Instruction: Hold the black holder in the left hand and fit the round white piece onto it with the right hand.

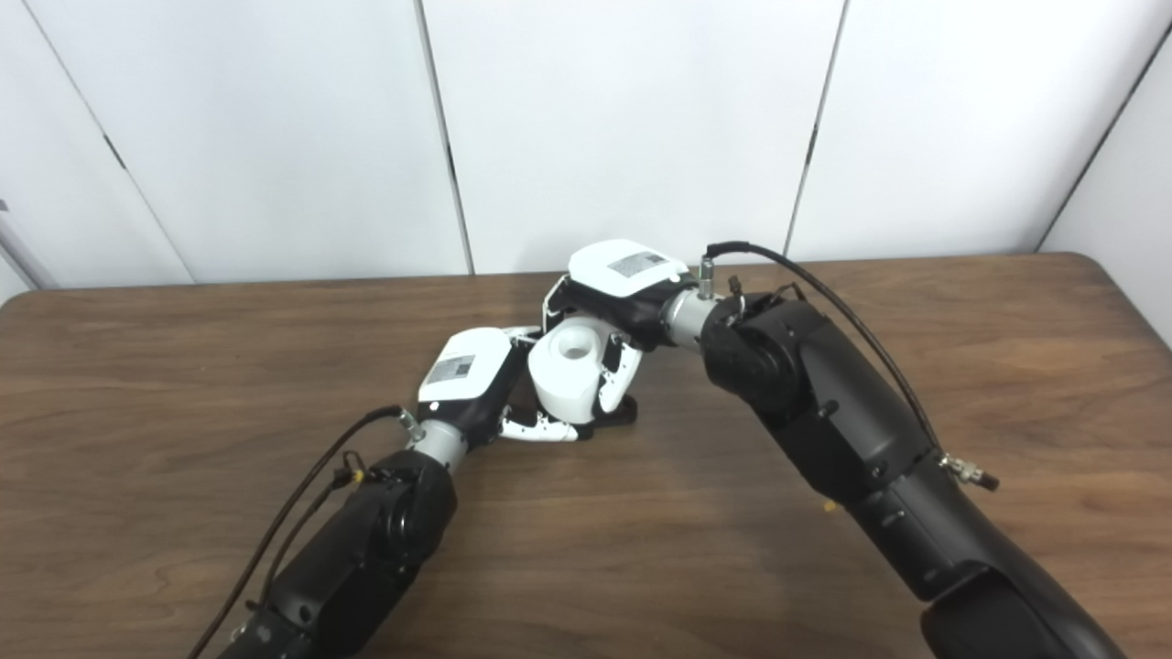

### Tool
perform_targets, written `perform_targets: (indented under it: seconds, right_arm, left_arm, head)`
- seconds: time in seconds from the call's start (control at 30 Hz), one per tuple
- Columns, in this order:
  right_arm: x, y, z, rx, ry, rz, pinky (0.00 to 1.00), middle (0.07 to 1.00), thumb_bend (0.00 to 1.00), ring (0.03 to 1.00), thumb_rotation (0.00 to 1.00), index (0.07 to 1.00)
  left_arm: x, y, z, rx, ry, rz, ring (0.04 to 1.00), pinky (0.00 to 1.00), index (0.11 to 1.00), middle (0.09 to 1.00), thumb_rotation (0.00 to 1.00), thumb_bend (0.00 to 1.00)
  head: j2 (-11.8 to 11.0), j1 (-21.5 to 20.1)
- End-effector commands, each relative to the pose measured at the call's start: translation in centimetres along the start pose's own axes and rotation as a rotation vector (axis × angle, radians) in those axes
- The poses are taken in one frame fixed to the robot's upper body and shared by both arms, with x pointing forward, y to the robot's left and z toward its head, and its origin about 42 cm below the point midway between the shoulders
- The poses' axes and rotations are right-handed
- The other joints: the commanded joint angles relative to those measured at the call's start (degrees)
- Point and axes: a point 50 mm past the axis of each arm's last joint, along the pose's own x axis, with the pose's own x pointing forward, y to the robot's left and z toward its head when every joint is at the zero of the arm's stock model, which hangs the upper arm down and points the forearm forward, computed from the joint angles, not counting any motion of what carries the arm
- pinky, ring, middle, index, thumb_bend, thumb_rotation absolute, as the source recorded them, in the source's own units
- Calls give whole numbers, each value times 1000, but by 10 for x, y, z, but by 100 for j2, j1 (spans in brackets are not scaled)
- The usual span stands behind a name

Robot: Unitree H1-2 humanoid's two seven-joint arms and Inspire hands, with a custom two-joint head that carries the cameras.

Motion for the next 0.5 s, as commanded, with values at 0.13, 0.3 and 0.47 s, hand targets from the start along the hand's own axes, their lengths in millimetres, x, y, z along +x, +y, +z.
perform_targets:
  seconds: [0.13,0.3,0.47]
  right_arm:
    - [-1,-27,4,-53,-42,-39,746,745,522,788,136,482]
    - [-1,-26,4,-61,-44,-44,742,741,522,785,136,482]
    - [-1,-32,3,-69,-40,-78,726,738,522,780,135,482]
  left_arm:
    - [-37,-57,-48,18,192,-285,884,773,483,854,79,522]
    - [-38,-58,-48,7,191,-290,891,788,482,856,78,522]
    - [-38,-58,-48,-1,184,-281,885,780,481,850,77,523]
  head:
    - [5,5]
    - [-9,3]
    - [-9,-16]
